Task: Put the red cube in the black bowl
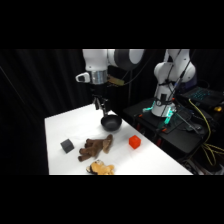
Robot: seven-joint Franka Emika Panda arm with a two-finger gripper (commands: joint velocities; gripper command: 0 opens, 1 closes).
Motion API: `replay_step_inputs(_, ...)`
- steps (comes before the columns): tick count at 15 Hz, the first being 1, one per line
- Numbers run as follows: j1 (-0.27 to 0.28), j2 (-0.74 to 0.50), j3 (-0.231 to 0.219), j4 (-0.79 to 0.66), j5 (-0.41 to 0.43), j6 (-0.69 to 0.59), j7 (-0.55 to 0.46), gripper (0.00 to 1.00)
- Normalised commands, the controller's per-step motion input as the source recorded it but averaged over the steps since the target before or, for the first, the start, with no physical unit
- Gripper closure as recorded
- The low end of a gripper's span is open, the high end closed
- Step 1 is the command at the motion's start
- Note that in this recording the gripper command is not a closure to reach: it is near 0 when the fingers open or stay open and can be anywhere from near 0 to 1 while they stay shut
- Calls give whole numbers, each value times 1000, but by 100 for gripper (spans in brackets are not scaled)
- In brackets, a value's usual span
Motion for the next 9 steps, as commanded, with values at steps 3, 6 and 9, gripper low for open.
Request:
replay_step_inputs(3,-6,-38,28,-59,-7,43,40,0)
replay_step_inputs(6,36,-153,56,-277,-5,189,138,0)
replay_step_inputs(9,67,-194,75,-375,44,304,178,0)
